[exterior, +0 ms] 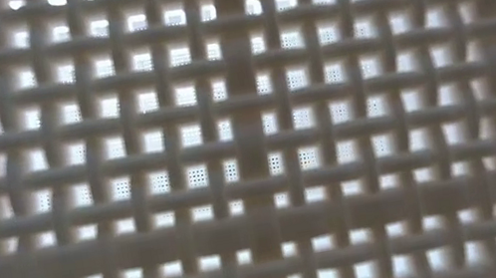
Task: Pick & Place Medicine items
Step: Put the black bandage into the black bin
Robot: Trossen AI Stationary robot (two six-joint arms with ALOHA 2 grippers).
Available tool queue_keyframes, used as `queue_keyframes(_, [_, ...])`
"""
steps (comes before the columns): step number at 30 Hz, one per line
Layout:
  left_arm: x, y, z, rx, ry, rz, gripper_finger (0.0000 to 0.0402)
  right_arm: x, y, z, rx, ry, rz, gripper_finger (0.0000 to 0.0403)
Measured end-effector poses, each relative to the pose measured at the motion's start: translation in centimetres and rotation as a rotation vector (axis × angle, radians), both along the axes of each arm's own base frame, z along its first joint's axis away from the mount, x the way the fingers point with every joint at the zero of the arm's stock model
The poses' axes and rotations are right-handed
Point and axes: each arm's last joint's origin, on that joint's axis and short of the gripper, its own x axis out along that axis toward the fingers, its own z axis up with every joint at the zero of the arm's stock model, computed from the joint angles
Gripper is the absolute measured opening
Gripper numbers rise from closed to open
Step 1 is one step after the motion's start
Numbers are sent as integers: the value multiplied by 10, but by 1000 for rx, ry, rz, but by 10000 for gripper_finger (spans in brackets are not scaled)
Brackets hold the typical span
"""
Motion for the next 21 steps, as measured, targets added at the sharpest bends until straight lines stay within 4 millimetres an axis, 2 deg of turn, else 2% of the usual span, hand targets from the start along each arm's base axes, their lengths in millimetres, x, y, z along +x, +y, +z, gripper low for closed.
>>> queue_keyframes(5, [0, 0, 0, 0, 0, 0, 393, -1, -7, -14, 31, 30, -32, 282])
queue_keyframes(12, [0, 0, 0, 0, 0, 0, 393, -1, -8, -19, 42, 47, -35, 261])
queue_keyframes(21, [0, 0, 0, 0, 0, 0, 393, -2, -7, -19, 48, 48, -47, 199])
